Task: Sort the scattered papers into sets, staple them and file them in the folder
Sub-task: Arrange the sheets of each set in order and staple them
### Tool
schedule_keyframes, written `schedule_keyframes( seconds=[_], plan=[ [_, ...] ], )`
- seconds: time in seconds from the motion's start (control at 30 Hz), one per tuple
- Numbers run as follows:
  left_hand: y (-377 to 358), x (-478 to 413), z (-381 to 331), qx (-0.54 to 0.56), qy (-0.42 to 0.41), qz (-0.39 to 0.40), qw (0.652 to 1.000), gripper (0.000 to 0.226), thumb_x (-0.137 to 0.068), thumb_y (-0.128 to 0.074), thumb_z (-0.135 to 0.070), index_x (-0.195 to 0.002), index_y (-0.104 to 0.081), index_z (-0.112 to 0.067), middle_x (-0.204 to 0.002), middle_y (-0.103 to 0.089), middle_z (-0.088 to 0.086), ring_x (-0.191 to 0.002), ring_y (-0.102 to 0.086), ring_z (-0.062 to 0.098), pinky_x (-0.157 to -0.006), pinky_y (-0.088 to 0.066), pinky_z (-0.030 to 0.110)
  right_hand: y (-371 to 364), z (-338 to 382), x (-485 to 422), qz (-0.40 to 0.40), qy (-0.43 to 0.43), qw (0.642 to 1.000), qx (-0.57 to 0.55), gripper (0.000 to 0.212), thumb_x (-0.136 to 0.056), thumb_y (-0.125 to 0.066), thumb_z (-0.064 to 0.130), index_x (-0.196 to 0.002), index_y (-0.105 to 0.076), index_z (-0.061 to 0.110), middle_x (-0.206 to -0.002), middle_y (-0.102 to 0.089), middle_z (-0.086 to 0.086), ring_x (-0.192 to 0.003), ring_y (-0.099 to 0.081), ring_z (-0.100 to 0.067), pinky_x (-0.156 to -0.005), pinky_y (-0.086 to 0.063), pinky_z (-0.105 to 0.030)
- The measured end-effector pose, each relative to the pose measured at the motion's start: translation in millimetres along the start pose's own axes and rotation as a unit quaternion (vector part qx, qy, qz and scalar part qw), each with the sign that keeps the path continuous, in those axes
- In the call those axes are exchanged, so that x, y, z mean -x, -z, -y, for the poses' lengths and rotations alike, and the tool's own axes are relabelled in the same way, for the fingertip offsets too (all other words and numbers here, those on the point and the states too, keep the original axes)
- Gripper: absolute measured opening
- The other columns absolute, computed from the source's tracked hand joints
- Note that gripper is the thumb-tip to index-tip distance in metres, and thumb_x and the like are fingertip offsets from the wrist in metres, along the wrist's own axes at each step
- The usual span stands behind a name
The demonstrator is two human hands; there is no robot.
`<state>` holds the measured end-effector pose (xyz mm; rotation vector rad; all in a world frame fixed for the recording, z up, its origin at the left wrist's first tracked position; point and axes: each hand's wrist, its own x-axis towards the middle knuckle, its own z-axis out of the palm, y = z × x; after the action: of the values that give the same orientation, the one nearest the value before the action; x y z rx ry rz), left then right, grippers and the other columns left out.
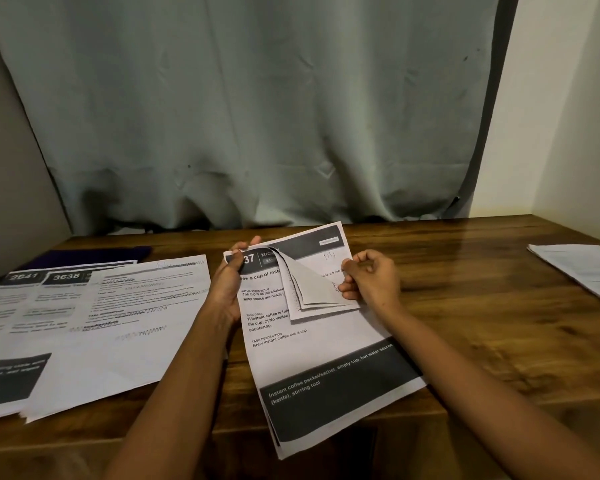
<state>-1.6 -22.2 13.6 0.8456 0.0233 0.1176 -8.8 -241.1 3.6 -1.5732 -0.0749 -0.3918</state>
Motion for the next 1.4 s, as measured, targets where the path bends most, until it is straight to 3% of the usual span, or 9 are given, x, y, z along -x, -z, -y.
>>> schedule_keyframes(
  seconds=[0.17, 0.3, 0.5, 0.7, 0.87, 0.97, 1.07, 1.2, 1.4],
  plan=[
    [1, -1, -2, 0.009, -0.009, -0.003, 1.000, 0.019, -0.104, -0.035, -0.020, -0.095, -0.051, -0.018, -0.096, -0.074, -0.008, -0.089, -0.068, 0.017, -0.077, -0.057, 0.037, 7, -2, -2, -0.032, 0.115, 0.985, 0.124, 0.008, -0.086, -0.069, 0.017, -0.080, -0.073, 0.013, -0.063, -0.068, 0.000, -0.055, -0.063, -0.010, -0.052, -0.048, -0.020],
    [4, -4, -2, 0.018, 0.002, -0.006, 1.000, 0.019, -0.104, -0.034, -0.023, -0.098, -0.052, -0.019, -0.100, -0.073, -0.007, -0.093, -0.067, 0.020, -0.077, -0.057, 0.042, 12, -3, -4, -0.066, 0.184, 0.966, 0.166, 0.016, -0.083, -0.073, 0.026, -0.095, -0.077, 0.016, -0.081, -0.072, 0.010, -0.075, -0.067, -0.006, -0.068, -0.056, -0.029],
    [4, -4, -2, 0.037, -0.004, -0.004, 0.999, 0.020, -0.104, -0.033, -0.022, -0.096, -0.052, -0.018, -0.097, -0.074, -0.007, -0.087, -0.070, 0.017, -0.070, -0.059, 0.037, 12, -5, -5, -0.086, 0.280, 0.942, 0.166, 0.012, -0.081, -0.074, 0.026, -0.092, -0.076, 0.023, -0.077, -0.066, 0.008, -0.072, -0.061, -0.016, -0.064, -0.052, -0.046],
    [4, -3, -3, 0.044, -0.003, -0.007, 0.999, 0.019, -0.104, -0.034, -0.021, -0.098, -0.051, -0.018, -0.095, -0.074, -0.006, -0.084, -0.070, 0.017, -0.074, -0.057, 0.039, 11, -6, -7, -0.101, 0.331, 0.922, 0.176, 0.008, -0.076, -0.078, 0.023, -0.084, -0.076, 0.020, -0.083, -0.060, 0.009, -0.083, -0.056, -0.016, -0.067, -0.049, -0.039],
    [3, -1, -3, 0.045, -0.005, -0.010, 0.999, 0.019, -0.104, -0.034, -0.019, -0.095, -0.051, -0.018, -0.105, -0.070, -0.003, -0.095, -0.066, 0.020, -0.080, -0.055, 0.039, 11, 0, -6, 0.057, 0.289, 0.954, 0.044, 0.008, -0.080, -0.072, 0.020, -0.082, -0.073, 0.012, -0.086, -0.071, -0.003, -0.083, -0.066, -0.024, -0.075, -0.055, -0.045],
    [2, 0, -4, 0.049, -0.002, -0.012, 0.999, 0.017, -0.103, -0.036, -0.017, -0.095, -0.050, -0.018, -0.108, -0.069, -0.001, -0.101, -0.064, 0.022, -0.091, -0.050, 0.042, 13, 6, 1, 0.177, 0.207, 0.962, -0.032, 0.029, -0.080, -0.064, 0.035, -0.079, -0.073, 0.007, -0.086, -0.073, -0.011, -0.089, -0.069, -0.024, -0.078, -0.057, -0.033],
    [3, 0, -4, 0.047, -0.001, -0.016, 0.999, 0.016, -0.102, -0.037, -0.016, -0.096, -0.051, -0.017, -0.104, -0.071, -0.001, -0.104, -0.064, 0.024, -0.095, -0.048, 0.044, 14, 6, 3, 0.233, 0.190, 0.954, -0.016, 0.027, -0.075, -0.067, 0.037, -0.073, -0.073, 0.011, -0.084, -0.074, -0.009, -0.091, -0.069, -0.023, -0.078, -0.057, -0.030],
    [5, -1, -4, 0.048, -0.002, -0.012, 0.999, 0.015, -0.103, -0.037, -0.016, -0.097, -0.051, -0.018, -0.095, -0.075, -0.003, -0.099, -0.065, 0.022, -0.091, -0.051, 0.043, 17, 7, 1, 0.235, 0.207, 0.950, 0.017, 0.031, -0.071, -0.076, 0.045, -0.084, -0.074, 0.017, -0.090, -0.073, -0.007, -0.089, -0.069, -0.023, -0.078, -0.058, -0.034],
    [3, 1, -5, 0.044, -0.003, -0.001, 0.999, 0.018, -0.104, -0.034, -0.023, -0.099, -0.051, -0.019, -0.094, -0.075, -0.006, -0.081, -0.072, 0.017, -0.069, -0.060, 0.038, 14, -1, -9, 0.099, 0.210, 0.970, 0.067, 0.030, -0.086, -0.068, 0.030, -0.111, -0.065, 0.014, -0.108, -0.069, 0.000, -0.096, -0.065, -0.013, -0.084, -0.055, -0.029]
  ],
)
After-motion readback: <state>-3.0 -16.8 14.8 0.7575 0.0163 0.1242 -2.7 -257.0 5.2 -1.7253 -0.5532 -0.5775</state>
